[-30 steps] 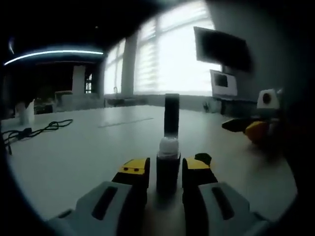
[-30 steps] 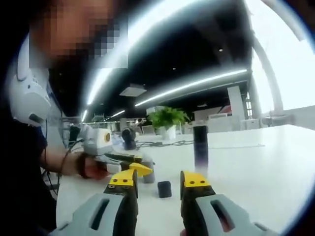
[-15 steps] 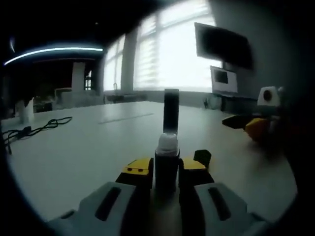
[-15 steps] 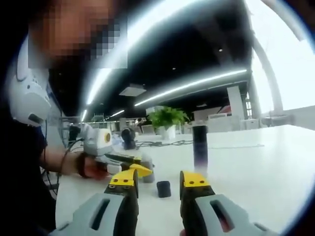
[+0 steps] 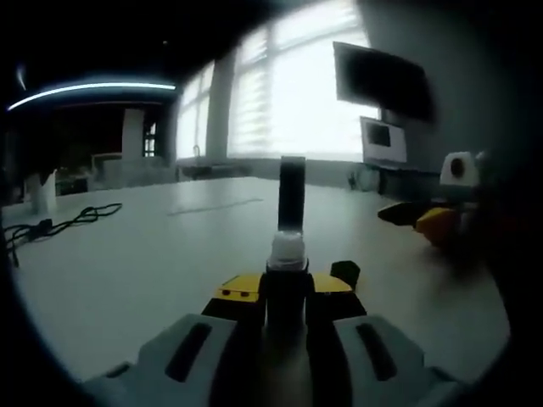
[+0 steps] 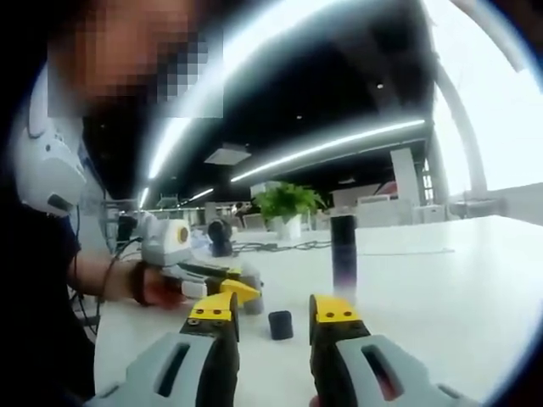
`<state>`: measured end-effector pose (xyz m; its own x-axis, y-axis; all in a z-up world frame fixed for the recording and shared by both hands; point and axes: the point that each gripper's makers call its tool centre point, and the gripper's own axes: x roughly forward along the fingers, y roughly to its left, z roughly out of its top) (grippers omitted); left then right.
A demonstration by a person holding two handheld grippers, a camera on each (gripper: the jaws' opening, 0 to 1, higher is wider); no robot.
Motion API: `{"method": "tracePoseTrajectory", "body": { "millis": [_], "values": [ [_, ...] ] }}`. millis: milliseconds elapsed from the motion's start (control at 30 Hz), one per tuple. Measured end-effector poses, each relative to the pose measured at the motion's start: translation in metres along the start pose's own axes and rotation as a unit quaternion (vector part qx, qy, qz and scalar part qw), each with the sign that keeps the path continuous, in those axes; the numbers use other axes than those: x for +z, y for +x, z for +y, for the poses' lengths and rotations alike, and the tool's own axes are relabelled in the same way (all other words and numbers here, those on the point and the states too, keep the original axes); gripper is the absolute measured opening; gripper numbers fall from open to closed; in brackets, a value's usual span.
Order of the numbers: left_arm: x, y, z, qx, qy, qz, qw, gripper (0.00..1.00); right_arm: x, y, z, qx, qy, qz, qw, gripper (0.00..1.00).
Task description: Pick up cosmetic bottle twist off cap place on table pick up cap screw tight cap place on table
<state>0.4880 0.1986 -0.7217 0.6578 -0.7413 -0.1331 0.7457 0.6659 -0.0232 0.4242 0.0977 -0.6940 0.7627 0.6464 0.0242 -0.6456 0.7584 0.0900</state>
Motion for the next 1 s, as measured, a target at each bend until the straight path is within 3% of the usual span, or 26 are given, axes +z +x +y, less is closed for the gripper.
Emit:
{"method": "tracePoseTrajectory", "body": {
  "millis": [233,533,767,833,867,933,1000],
  "values": [
    [0.016,-0.012,-0.005,-0.021,-0.005,-0.048,0.9986,0.09,-0.001,0.0,-0.001,-0.001,-0.001,0.002,1.0,0.27],
    [0.023,-0.016,-0.016,-0.048,-0.003,-0.069,0.9964,0.09,-0.001,0.0,-0.002,-0.003,0.0,0.003,1.0,0.26],
    [0.033,-0.028,-0.025,-0.073,-0.031,-0.082,0.9934,0.09,-0.002,0.0,-0.004,-0.007,-0.002,0.005,1.0,0.25],
    [0.034,-0.034,-0.022,-0.059,-0.028,-0.081,0.9946,0.09,-0.002,0.0,-0.004,-0.007,-0.002,0.006,1.0,0.25],
    [0.034,-0.039,-0.016,-0.035,-0.032,-0.082,0.9955,0.09,-0.002,0.001,-0.004,-0.007,-0.002,0.006,1.0,0.25],
    [0.035,-0.044,-0.024,-0.059,-0.022,-0.083,0.9946,0.09,-0.003,0.001,-0.004,-0.007,-0.003,0.007,0.9999,0.25],
    [0.036,-0.05,-0.025,-0.063,-0.019,-0.087,0.994,0.09,-0.003,0.001,-0.004,-0.008,-0.003,0.007,0.9999,0.25]
  ]
}}
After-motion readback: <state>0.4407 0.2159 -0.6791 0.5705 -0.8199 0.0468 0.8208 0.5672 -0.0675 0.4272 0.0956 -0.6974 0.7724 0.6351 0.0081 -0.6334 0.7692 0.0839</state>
